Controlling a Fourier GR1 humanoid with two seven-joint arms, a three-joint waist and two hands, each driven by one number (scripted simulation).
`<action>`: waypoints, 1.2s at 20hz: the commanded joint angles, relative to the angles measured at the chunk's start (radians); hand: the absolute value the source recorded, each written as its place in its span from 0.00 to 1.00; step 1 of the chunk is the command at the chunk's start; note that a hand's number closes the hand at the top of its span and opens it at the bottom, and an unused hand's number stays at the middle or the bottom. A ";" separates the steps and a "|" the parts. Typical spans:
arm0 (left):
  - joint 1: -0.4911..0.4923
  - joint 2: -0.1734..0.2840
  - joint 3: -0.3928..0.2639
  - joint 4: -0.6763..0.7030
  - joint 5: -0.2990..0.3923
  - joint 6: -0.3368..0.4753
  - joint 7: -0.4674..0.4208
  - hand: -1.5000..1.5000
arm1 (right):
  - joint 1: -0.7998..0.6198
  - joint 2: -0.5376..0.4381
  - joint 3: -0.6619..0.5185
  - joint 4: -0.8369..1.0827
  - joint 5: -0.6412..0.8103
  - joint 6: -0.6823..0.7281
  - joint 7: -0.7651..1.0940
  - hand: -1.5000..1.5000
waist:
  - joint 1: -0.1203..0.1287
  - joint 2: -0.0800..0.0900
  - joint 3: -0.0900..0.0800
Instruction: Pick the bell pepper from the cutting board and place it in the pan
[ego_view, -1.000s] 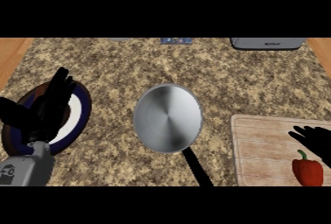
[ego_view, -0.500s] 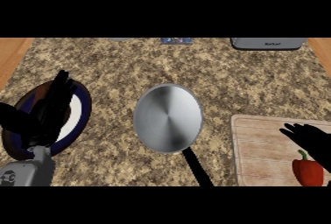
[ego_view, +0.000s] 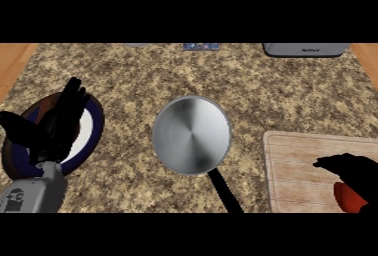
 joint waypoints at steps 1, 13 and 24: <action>0.017 -0.042 -0.036 -0.075 -0.019 0.031 0.052 0.50 | -0.032 0.016 0.038 0.050 0.032 -0.044 -0.062 1.00 | 0.005 0.000 0.002; -0.004 -0.009 0.018 -0.053 -0.013 -0.012 0.065 0.50 | -0.078 0.051 -0.049 0.145 0.000 -0.121 -0.166 1.00 | 0.001 0.000 0.001; 0.023 -0.007 0.009 -0.024 -0.004 -0.039 0.036 0.50 | -0.059 0.572 0.615 -0.251 0.225 -0.106 0.424 1.00 | 0.024 -0.022 -0.003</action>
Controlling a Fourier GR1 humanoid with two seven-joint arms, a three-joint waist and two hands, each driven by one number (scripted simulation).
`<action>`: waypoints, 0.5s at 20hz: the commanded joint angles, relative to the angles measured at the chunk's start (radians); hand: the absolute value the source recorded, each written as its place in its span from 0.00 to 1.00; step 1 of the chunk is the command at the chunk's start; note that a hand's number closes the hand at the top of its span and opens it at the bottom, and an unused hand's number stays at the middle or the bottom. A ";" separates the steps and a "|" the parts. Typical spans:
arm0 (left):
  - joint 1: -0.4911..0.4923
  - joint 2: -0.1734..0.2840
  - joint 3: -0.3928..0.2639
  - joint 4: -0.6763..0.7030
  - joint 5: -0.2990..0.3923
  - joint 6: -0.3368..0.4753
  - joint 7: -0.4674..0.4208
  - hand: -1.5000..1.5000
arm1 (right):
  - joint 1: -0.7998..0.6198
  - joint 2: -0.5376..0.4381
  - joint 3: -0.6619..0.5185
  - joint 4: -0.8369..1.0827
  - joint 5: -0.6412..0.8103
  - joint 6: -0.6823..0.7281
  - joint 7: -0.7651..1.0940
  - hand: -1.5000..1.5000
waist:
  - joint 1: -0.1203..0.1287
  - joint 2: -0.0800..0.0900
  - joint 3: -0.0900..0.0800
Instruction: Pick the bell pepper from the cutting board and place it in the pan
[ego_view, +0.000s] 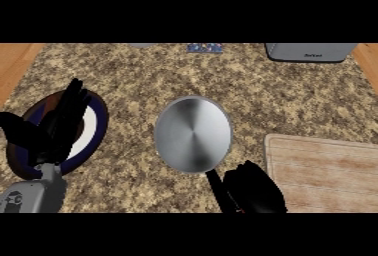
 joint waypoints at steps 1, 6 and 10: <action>-0.006 0.001 0.001 0.014 -0.007 0.002 -0.007 0.50 | -0.035 0.092 0.221 -0.119 0.044 -0.066 0.214 1.00 | -0.007 -0.002 0.011; -0.003 0.005 0.004 0.008 -0.002 -0.002 0.001 0.50 | -0.119 0.095 0.455 -0.226 0.153 -0.149 0.480 1.00 | -0.006 -0.007 0.011; 0.000 0.003 0.007 0.030 0.006 -0.020 -0.028 0.50 | -0.236 0.095 0.554 -0.251 0.140 -0.131 0.695 1.00 | 0.002 0.007 0.010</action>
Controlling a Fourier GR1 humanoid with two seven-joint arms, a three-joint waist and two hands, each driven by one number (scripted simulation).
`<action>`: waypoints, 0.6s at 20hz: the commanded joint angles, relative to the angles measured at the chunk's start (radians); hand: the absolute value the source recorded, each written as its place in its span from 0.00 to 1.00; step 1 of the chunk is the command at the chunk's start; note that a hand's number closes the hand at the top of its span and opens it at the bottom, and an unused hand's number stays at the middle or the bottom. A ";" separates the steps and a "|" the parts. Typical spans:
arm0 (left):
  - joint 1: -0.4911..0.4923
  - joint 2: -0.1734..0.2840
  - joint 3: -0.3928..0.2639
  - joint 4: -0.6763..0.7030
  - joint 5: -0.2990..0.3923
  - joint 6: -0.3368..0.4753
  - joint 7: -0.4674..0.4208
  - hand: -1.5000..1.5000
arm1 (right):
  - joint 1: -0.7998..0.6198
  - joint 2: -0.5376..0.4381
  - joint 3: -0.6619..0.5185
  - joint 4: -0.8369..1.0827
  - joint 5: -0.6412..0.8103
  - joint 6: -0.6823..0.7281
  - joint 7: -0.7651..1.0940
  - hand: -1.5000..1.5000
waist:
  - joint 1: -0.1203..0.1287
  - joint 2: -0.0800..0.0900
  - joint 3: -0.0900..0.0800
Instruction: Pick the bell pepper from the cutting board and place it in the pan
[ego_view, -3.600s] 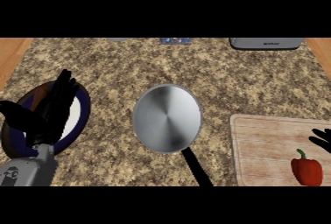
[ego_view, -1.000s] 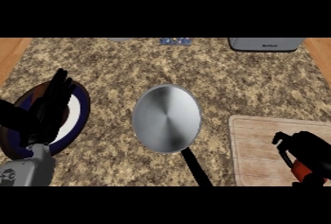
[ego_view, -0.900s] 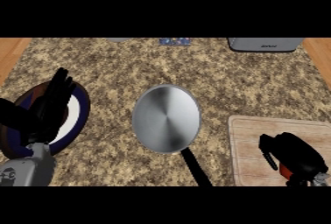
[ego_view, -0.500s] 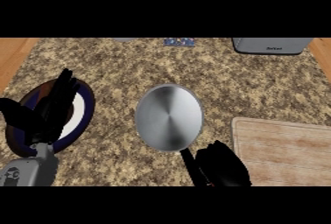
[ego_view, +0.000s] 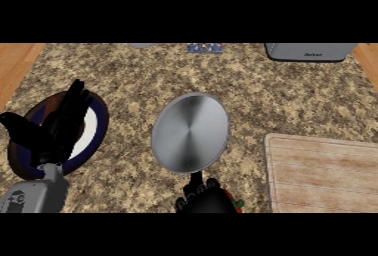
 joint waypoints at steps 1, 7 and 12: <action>0.001 -0.012 -0.016 0.000 -0.011 0.008 0.007 0.50 | -0.070 0.058 0.178 -0.095 0.017 0.017 0.244 1.00 | 0.000 0.004 0.002; -0.005 -0.004 -0.008 0.006 -0.015 0.002 -0.018 0.50 | -0.194 0.056 0.160 -0.089 -0.084 -0.022 0.457 1.00 | 0.008 0.011 0.002; -0.012 -0.025 -0.019 0.014 -0.019 0.004 -0.034 0.50 | -0.433 0.059 0.054 0.010 -0.229 -0.074 0.621 1.00 | 0.018 0.019 0.003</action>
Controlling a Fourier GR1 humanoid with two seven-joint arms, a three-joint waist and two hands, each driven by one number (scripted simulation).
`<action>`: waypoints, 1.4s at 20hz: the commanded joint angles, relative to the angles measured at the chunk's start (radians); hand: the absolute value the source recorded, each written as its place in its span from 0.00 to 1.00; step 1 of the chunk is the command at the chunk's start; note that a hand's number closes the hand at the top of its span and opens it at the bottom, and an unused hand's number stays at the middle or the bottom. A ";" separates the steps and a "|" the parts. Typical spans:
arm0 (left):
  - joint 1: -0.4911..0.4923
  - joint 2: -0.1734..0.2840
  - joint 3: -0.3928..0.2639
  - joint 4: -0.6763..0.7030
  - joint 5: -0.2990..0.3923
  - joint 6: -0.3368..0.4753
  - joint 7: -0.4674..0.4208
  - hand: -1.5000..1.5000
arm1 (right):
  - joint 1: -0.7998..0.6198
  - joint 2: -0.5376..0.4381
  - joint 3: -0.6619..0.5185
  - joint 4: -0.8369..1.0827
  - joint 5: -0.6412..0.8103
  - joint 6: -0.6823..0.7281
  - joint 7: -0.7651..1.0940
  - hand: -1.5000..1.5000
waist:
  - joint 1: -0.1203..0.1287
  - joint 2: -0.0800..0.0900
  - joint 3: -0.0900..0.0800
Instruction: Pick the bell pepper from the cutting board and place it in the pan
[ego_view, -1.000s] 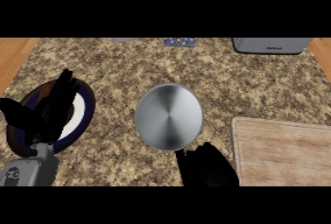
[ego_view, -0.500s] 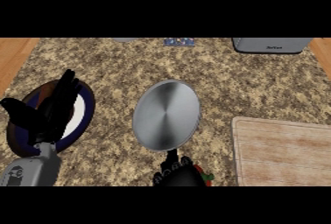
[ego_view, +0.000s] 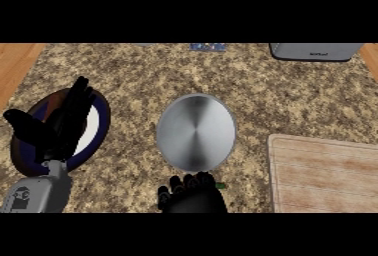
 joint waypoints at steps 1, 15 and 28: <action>0.000 0.001 0.002 0.005 -0.003 -0.007 -0.023 0.50 | -0.180 0.037 -0.060 0.053 -0.132 -0.038 0.165 1.00 | 0.008 0.006 0.000; 0.035 -0.029 -0.009 -0.047 -0.029 0.017 0.003 0.50 | -0.198 0.014 -0.401 0.369 -0.232 -0.311 -0.231 1.00 | -0.030 0.005 0.004; 0.042 -0.047 -0.002 -0.011 -0.034 -0.001 -0.056 0.50 | -0.327 0.038 -0.499 1.014 -0.426 -0.550 -0.486 1.00 | -0.008 0.012 0.003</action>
